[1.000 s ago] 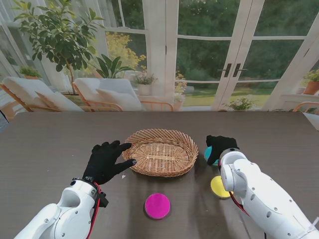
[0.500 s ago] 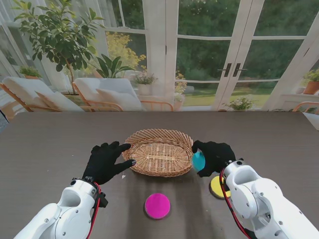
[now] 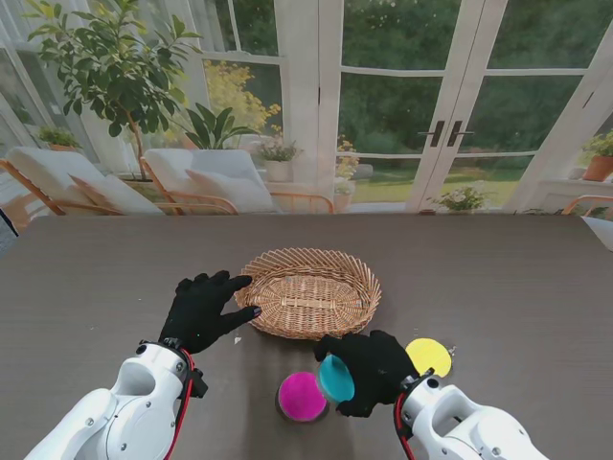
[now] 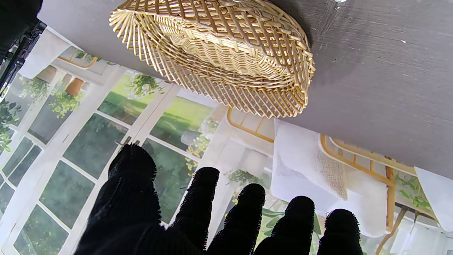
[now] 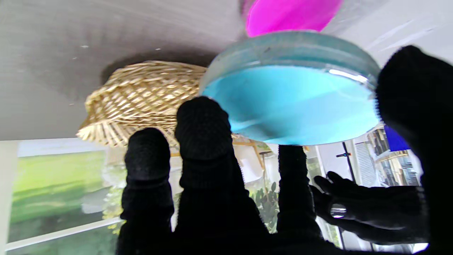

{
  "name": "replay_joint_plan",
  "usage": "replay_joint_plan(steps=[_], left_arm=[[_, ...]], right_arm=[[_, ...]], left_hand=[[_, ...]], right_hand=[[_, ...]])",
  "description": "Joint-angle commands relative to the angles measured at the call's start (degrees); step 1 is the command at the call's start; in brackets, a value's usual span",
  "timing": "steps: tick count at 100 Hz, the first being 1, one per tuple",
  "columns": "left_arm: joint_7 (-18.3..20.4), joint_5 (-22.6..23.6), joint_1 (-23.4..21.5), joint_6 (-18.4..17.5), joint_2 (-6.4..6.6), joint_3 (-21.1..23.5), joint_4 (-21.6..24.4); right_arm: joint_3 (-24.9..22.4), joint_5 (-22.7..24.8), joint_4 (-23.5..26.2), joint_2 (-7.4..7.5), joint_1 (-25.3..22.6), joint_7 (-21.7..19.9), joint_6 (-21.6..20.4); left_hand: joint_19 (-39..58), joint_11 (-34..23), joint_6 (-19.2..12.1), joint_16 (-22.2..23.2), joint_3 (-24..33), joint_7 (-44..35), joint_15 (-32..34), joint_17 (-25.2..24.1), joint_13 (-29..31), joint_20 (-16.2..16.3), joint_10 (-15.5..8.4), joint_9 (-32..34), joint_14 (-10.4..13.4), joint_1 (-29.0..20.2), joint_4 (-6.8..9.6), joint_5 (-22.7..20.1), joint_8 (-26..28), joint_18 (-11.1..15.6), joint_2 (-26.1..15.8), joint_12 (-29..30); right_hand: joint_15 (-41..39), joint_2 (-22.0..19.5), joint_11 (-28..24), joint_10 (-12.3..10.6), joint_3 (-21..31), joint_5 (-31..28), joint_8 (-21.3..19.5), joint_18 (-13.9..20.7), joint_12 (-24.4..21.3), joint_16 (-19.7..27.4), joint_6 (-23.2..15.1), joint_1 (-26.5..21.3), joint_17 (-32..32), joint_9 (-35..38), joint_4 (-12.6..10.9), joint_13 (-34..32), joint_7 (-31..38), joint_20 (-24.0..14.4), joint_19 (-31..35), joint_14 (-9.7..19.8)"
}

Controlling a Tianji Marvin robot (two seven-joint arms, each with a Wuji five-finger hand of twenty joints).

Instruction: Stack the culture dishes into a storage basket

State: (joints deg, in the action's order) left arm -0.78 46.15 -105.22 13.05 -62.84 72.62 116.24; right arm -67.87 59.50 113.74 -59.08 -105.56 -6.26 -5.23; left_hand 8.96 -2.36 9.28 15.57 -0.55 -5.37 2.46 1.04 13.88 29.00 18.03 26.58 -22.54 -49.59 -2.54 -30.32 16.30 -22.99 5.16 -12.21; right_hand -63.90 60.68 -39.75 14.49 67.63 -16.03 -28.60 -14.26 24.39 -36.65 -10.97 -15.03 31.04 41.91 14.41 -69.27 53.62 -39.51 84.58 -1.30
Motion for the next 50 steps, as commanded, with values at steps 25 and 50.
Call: replay_joint_plan(steps=[25,50], left_arm=[[1.2,0.0,0.1,0.4,-0.03,-0.1,-0.2],[1.4,0.1,0.1,0.6,0.00,-0.2,-0.3]], right_arm=[[5.6,2.6,-2.4,-0.23,-0.2,2.2,-1.2],[9.7,4.9,-4.7,0.02,2.1,4.4,-1.0]], left_hand=[[-1.2,0.0,-0.3,0.6,-0.4,-0.1,0.6,-0.8,1.4,0.8,0.3,1.3,-0.4,-1.5,1.86,-0.8,0.3,0.6,-3.1,-0.6],[-1.2,0.0,-0.4,0.6,-0.4,-0.1,0.6,-0.8,1.3,0.8,0.2,1.3,-0.4,-1.4,1.85,-0.9,0.3,0.7,-3.2,-0.6]], right_hand=[[-1.4,-7.8,-7.3,-7.5,8.5,-3.2,-1.7,0.6,4.4,-0.5,-1.8,-7.4,18.6,2.2,-7.0,0.0,5.5,1.8,3.2,0.8],[-1.5,-7.9,-7.6,-7.6,8.5,-3.0,-1.9,0.7,4.4,-0.4,-1.9,-7.0,18.4,1.7,-6.9,0.2,5.7,1.9,3.0,1.0]])
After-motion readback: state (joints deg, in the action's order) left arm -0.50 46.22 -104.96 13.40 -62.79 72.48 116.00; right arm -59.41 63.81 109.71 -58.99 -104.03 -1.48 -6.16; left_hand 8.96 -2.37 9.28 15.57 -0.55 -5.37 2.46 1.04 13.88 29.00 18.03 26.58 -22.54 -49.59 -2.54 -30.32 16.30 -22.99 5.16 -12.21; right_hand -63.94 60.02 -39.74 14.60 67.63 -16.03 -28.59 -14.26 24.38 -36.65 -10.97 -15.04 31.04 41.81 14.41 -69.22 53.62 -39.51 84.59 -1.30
